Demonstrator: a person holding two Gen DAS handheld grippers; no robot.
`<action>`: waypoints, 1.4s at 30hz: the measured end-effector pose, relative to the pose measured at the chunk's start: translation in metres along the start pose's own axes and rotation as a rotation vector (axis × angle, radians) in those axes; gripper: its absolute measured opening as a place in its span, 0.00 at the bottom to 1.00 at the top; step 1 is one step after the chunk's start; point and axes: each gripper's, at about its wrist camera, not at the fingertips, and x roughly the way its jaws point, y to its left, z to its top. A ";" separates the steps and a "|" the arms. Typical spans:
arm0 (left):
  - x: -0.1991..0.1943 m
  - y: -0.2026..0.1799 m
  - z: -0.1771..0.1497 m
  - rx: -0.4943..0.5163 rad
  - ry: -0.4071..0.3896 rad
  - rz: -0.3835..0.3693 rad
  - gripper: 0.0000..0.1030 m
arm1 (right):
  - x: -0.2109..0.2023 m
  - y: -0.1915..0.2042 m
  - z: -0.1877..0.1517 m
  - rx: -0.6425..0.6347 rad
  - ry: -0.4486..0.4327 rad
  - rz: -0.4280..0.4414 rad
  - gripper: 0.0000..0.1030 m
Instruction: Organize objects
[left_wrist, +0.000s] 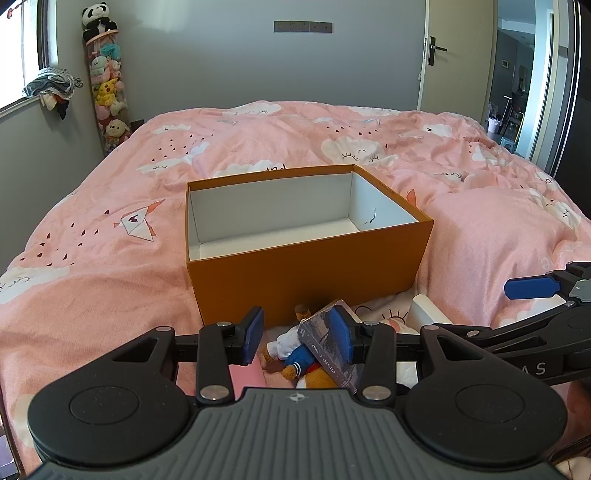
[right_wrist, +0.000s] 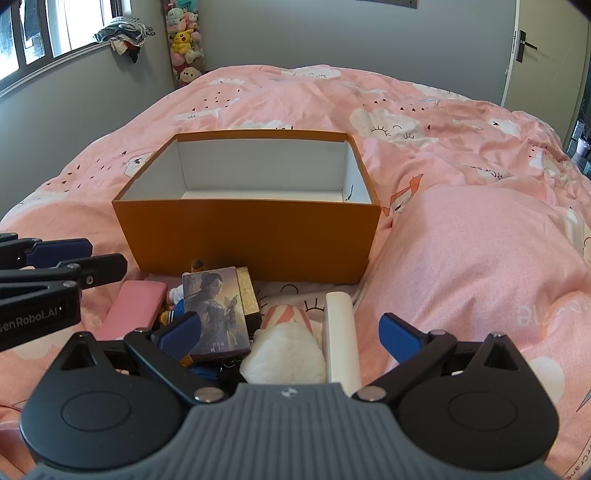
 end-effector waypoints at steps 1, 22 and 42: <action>0.000 0.000 0.000 0.000 0.002 0.000 0.49 | 0.000 -0.001 0.001 0.000 0.000 0.000 0.99; 0.002 0.000 0.000 0.004 0.012 -0.005 0.49 | 0.002 0.000 -0.001 -0.003 0.005 -0.004 0.99; 0.003 0.000 -0.001 0.009 0.013 -0.011 0.49 | 0.008 0.000 -0.005 0.005 0.017 0.002 0.99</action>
